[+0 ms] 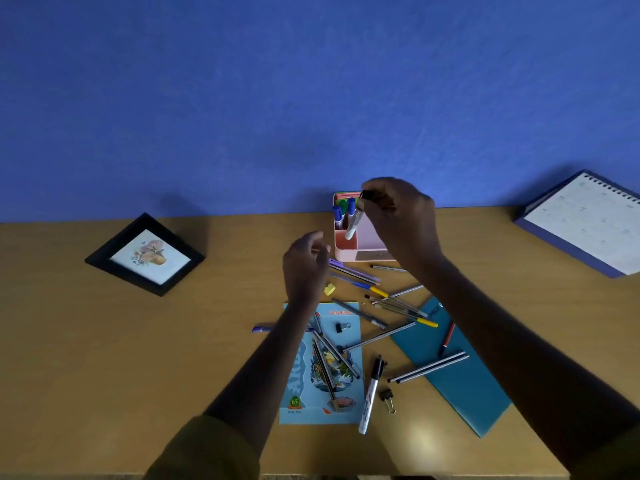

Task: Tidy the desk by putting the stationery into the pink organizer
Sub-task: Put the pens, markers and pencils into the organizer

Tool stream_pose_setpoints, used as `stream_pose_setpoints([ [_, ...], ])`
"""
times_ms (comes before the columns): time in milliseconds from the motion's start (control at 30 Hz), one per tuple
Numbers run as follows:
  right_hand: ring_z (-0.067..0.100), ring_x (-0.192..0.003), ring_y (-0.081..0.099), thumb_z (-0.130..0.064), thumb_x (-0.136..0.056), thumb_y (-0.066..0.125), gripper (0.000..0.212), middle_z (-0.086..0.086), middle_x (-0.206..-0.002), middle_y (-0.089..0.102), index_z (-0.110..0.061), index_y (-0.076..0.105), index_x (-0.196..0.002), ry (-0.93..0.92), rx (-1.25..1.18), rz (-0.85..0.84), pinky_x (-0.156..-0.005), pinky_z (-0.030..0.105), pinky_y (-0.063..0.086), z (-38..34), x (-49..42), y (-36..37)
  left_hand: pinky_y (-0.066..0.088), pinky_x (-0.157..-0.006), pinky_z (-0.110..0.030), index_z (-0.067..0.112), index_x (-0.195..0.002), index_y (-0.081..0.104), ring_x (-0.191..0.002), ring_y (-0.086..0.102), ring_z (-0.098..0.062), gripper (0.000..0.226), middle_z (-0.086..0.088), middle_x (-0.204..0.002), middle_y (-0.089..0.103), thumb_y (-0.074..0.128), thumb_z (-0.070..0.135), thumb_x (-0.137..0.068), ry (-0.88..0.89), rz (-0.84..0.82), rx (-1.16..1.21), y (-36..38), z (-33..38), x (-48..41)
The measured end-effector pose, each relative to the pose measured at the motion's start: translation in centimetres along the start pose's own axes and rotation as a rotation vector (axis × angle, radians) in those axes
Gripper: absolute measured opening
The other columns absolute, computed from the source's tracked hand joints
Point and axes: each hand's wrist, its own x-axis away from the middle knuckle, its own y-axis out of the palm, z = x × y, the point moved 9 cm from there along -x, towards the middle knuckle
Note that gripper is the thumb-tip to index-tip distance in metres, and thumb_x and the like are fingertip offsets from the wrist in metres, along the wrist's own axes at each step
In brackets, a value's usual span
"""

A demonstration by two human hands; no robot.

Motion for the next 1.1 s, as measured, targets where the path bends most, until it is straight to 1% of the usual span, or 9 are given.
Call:
stream_pose_setpoints([
  [133, 0.014, -0.095, 0.074, -0.015, -0.094, 0.076, 0.018, 0.002, -0.108, 0.079, -0.012, 0.078, -0.112, -0.054, 0.046, -0.007, -0.083, 0.037, 0.062, 0.3, -1.7, 1.3, 0.063, -0.081, -0.028, 0.011, -0.119, 0.079, -0.089, 0.075, -0.009, 0.024, -0.002, -0.108, 0.081, 0.066, 0.012, -0.099, -0.028, -0.030, 0.023, 0.2, -0.5, 3.6],
  [267, 0.018, -0.099, 0.073, -0.012, -0.095, 0.075, 0.018, 0.006, -0.109, 0.078, -0.009, 0.078, -0.113, -0.082, 0.096, -0.049, -0.085, 0.031, 0.059, 1.0, -2.3, 2.9, 0.065, -0.081, -0.032, 0.011, -0.112, 0.081, -0.086, 0.076, -0.009, 0.019, -0.001, -0.100, 0.082, 0.072, 0.011, -0.095, -0.098, -0.107, 0.047, 1.6, -1.5, 6.9],
  [367, 0.019, -0.099, 0.073, -0.011, -0.095, 0.075, 0.018, 0.008, -0.110, 0.078, -0.009, 0.077, -0.113, -0.080, 0.137, -0.081, -0.085, 0.024, 0.055, 2.0, -2.4, 4.1, 0.065, -0.078, -0.030, 0.013, -0.114, 0.080, -0.085, 0.076, -0.007, 0.021, -0.001, -0.100, 0.082, 0.072, 0.013, -0.095, -0.164, -0.201, 0.033, 3.1, -2.5, 9.0],
  [500, 0.022, -0.098, 0.073, -0.011, -0.098, 0.073, 0.016, 0.010, -0.109, 0.078, -0.008, 0.076, -0.113, -0.101, 0.185, -0.137, -0.081, 0.038, 0.062, 3.1, -2.0, 5.6, 0.057, -0.069, -0.026, 0.015, -0.112, 0.079, -0.074, 0.069, -0.007, 0.021, 0.001, -0.093, 0.080, 0.075, 0.018, -0.091, -0.236, -0.361, -0.016, 4.7, -3.1, 11.5],
  [667, 0.025, -0.100, 0.074, -0.014, -0.101, 0.071, 0.020, 0.011, -0.113, 0.076, -0.011, 0.066, -0.120, -0.043, 0.213, -0.178, -0.075, 0.041, 0.065, 4.5, -1.3, 6.8, 0.060, -0.073, -0.027, 0.018, -0.110, 0.075, -0.078, 0.071, -0.008, 0.031, 0.005, -0.089, 0.075, 0.089, 0.022, -0.081, -0.212, -0.610, -0.102, 6.6, -2.4, 14.8],
  [800, 0.023, -0.088, 0.072, -0.014, -0.101, 0.070, 0.009, 0.009, -0.100, 0.073, -0.012, 0.063, -0.106, -0.045, 0.248, -0.201, -0.066, 0.039, 0.062, 5.2, -0.9, 7.7, 0.049, -0.066, -0.020, 0.017, -0.109, 0.074, -0.078, 0.068, -0.009, 0.032, 0.003, -0.090, 0.074, 0.089, 0.025, -0.082, -0.195, -0.652, -0.150, 7.2, -2.1, 16.5],
  [933, 0.025, -0.088, 0.072, -0.014, -0.101, 0.069, 0.008, 0.011, -0.106, 0.073, -0.010, 0.068, -0.107, -0.042, 0.309, -0.235, -0.068, 0.036, 0.061, 5.9, -0.6, 8.5, 0.035, -0.059, -0.010, 0.015, -0.114, 0.072, -0.081, 0.062, -0.007, 0.034, -0.001, -0.100, 0.075, 0.087, 0.023, -0.084, -0.163, -0.668, -0.188, 7.5, -1.9, 17.8],
  [1000, 0.026, -0.092, 0.073, -0.014, -0.101, 0.070, 0.011, 0.011, -0.111, 0.074, -0.009, 0.070, -0.111, -0.027, 0.324, -0.238, -0.070, 0.032, 0.059, 6.1, -0.3, 8.5, 0.038, -0.063, -0.012, 0.014, -0.117, 0.072, -0.084, 0.062, -0.007, 0.036, -0.002, -0.106, 0.075, 0.087, 0.023, -0.085, -0.152, -0.685, -0.215, 7.6, -1.8, 18.3],
  [1100, 0.029, -0.098, 0.075, -0.014, -0.101, 0.071, 0.018, 0.013, -0.118, 0.075, -0.008, 0.071, -0.117, -0.022, 0.334, -0.233, -0.075, 0.038, 0.063, 6.1, 0.0, 8.3, 0.047, -0.074, -0.022, 0.014, -0.117, 0.071, -0.092, 0.067, -0.013, 0.040, -0.002, -0.108, 0.074, 0.089, 0.027, -0.084, -0.169, -0.708, -0.230, 7.9, -2.1, 19.1],
])
